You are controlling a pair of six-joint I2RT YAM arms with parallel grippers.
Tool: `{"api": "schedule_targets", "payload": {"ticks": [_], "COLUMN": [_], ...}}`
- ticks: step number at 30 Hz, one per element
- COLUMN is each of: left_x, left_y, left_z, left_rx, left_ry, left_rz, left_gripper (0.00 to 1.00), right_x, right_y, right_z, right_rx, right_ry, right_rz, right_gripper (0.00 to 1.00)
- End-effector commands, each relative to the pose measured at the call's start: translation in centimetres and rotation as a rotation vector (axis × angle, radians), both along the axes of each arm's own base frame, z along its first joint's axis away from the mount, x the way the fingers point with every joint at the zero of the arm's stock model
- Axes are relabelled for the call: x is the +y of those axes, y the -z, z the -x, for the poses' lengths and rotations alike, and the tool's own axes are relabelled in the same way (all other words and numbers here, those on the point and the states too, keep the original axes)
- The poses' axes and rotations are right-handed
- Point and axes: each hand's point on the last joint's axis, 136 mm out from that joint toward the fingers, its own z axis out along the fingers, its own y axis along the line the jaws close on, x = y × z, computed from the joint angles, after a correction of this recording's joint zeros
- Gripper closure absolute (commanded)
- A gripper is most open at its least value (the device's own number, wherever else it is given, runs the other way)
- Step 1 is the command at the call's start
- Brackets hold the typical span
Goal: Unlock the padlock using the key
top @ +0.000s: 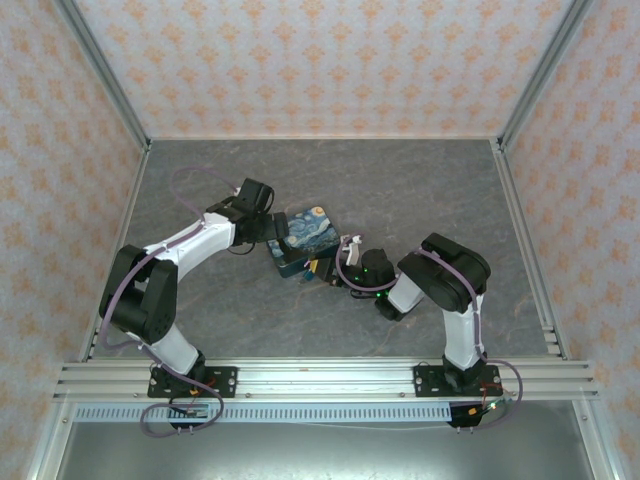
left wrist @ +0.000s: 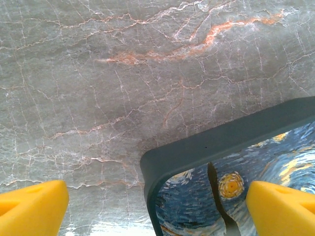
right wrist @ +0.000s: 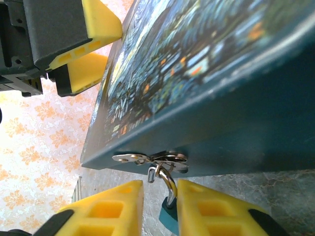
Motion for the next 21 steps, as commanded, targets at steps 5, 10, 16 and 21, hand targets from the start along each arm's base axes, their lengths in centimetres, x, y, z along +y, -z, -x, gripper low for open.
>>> {"api": "schedule_targets", "payload": {"ticks": [5,10,16,21], "left_x": [1.2,1.3,1.4,1.5], "left_y": [2.6,2.7,2.9,3.0], "left_z": [1.7,1.8,2.0,2.0], "left_rx": [0.094,0.095,0.097,0.100], "left_ry": [-0.013,-0.017,-0.020,-0.023], "left_rz": [-0.060,-0.065,-0.064,-0.073], "left_gripper": [0.06,0.06,0.06,0.06], "right_x": [0.3,0.3,0.3,-0.7], "right_y": [-1.2,-1.1,-0.9,-0.6], "right_z": [0.2,0.0,-0.1,-0.2], "right_rx": [-0.047,-0.041,-0.033,-0.037], "right_ry": [-0.013,-0.006,-0.002,0.047], "right_rz": [-0.026,-0.022,-0.015,0.016], "right_gripper": [0.87,0.93,0.94,0.70]}}
